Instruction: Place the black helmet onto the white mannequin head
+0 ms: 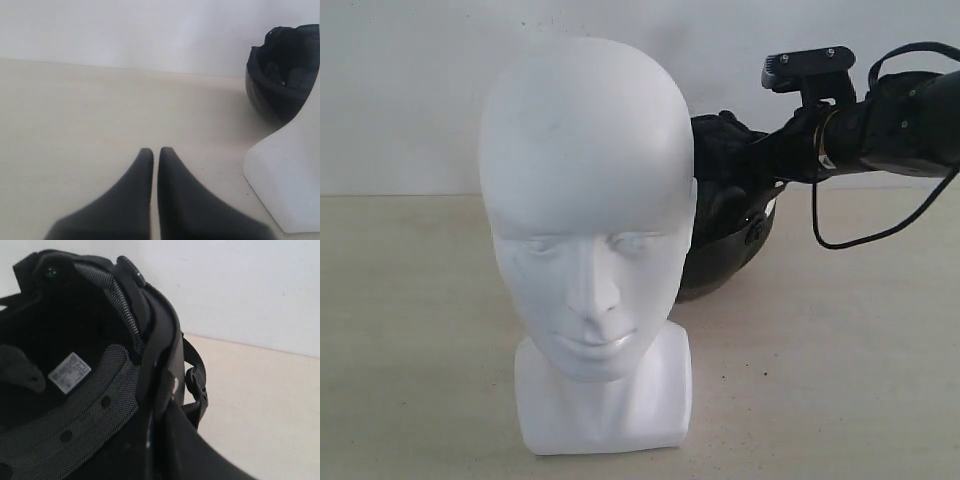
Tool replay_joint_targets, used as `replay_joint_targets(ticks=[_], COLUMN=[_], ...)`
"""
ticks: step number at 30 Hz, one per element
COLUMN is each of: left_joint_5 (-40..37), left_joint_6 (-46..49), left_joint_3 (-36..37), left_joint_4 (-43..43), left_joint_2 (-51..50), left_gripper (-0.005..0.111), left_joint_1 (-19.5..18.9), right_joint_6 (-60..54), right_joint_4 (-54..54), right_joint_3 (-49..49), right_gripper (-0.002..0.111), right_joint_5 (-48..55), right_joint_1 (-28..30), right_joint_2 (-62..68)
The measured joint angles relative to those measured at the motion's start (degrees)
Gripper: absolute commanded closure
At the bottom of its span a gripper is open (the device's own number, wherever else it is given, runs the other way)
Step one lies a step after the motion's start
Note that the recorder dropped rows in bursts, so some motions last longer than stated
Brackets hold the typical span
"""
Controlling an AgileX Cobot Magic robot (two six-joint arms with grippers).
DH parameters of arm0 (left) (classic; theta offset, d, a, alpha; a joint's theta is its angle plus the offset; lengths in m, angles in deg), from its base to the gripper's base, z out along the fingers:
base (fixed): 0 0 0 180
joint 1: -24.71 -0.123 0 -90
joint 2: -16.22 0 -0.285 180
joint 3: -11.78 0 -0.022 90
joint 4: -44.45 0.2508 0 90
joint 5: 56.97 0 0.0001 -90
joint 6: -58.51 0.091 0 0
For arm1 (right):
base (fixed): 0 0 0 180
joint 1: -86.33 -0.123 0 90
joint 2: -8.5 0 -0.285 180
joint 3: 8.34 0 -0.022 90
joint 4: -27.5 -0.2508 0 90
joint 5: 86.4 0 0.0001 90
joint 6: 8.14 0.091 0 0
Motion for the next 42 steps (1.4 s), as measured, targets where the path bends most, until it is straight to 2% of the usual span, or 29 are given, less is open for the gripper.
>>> replay_joint_targets(ticks=[5, 12, 14, 17, 20, 23, 26, 30, 35, 42], left_joint_5=[0.0, 0.0, 0.0, 0.0, 0.0, 0.0, 0.0, 0.0, 0.0, 0.0], left_joint_6=[0.0, 0.0, 0.0, 0.0, 0.0, 0.0, 0.0, 0.0, 0.0, 0.0], left_joint_3=[0.0, 0.0, 0.0, 0.0, 0.0, 0.0, 0.0, 0.0, 0.0, 0.0], left_joint_4=[0.0, 0.0, 0.0, 0.0, 0.0, 0.0, 0.0, 0.0, 0.0, 0.0], left_joint_2=[0.0, 0.0, 0.0, 0.0, 0.0, 0.0, 0.0, 0.0, 0.0, 0.0], left_gripper=[0.102, 0.102, 0.102, 0.102, 0.102, 0.102, 0.102, 0.102, 0.102, 0.102], left_joint_1=[0.0, 0.0, 0.0, 0.0, 0.0, 0.0, 0.0, 0.0, 0.0, 0.0], right_joint_6=[-2.5, -3.4, -2.0, 11.2, 17.5, 19.2, 19.4, 20.6, 26.6, 34.8], right_joint_4=[-0.9, 2.7, 8.5, 26.6, 31.8, 33.4, 34.5, 35.2, 35.2, 35.1], right_joint_3=[-9.5, -21.4, -23.6, -24.6, -24.7, -25.0, -25.9, -28.7, -32.4, -39.9], right_gripper=[0.108, 0.108, 0.108, 0.108, 0.108, 0.108, 0.108, 0.108, 0.108, 0.108], right_joint_5=[-1.0, -12.0, -15.3, -21.5, -28.9, -35.8, -38.5, -34.1, -30.2, -29.9], right_joint_1=[2.3, 14.1, 16.6, 21.3, 24.8, 27.7, 28.6, 28.8, 28.8, 29.0], right_joint_2=[-5.0, -14.4, -16.8, -18.2, -18.3, -18.5, -19.7, -24.2, -31.4, -41.5])
